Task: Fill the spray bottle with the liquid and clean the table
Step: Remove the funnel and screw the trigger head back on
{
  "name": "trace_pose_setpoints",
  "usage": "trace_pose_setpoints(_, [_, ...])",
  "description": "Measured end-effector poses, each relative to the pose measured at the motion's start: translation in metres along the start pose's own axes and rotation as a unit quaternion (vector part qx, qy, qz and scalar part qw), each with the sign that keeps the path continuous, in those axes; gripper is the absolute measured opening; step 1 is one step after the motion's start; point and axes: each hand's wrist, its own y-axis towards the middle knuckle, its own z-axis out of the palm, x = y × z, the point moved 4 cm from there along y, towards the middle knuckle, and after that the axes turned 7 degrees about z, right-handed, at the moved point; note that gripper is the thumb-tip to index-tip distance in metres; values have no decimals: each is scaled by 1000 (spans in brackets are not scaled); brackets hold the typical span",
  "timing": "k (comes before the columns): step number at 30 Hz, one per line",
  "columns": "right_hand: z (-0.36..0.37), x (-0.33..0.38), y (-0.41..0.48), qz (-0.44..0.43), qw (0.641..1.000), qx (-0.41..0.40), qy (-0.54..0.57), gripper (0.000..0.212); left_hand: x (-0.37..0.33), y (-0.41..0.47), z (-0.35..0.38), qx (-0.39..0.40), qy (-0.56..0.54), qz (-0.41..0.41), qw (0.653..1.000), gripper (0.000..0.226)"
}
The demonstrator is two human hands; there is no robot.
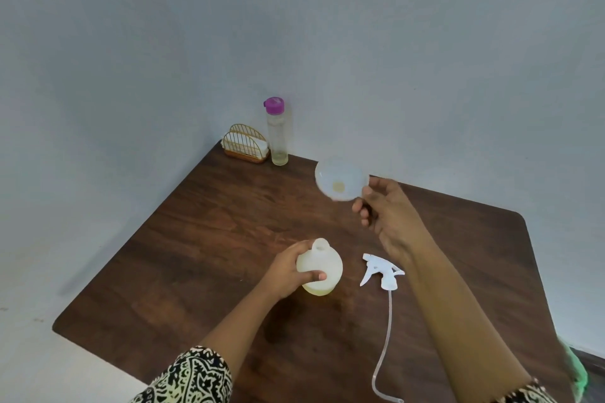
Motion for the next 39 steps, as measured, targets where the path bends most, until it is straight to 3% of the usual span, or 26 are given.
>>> trace_pose_setpoints(3, [-7,13,35,-61,997,-32,-41,11,5,0,2,-8,-6,0,1000,74])
trace_pose_setpoints(6, [-12,16,75,-141,969,-83,-185,12,8,0,4,-10,-13,4,1000,71])
trace_pose_setpoints(8, [-11,10,103,-190,925,-109,-311,7,10,1,5,-3,-26,5,1000,67])
trace_pose_setpoints(11, [-9,-6,141,-239,828,-129,-492,6,11,3,7,4,-38,7,999,68])
trace_pose_setpoints(15, [-6,-36,178,-238,706,-117,-657,8,18,5,9,1,-57,17,998,77])
trace_pose_setpoints(21, [-8,-77,218,-194,635,-101,-741,31,23,7,9,-8,-87,31,996,71])
trace_pose_setpoints(31, [-24,-96,252,-159,620,-112,-760,31,24,6,9,-19,-96,52,994,65])
trace_pose_setpoints(39, [-24,-99,258,-172,585,-99,-786,25,27,7,9,-18,-93,54,994,64])
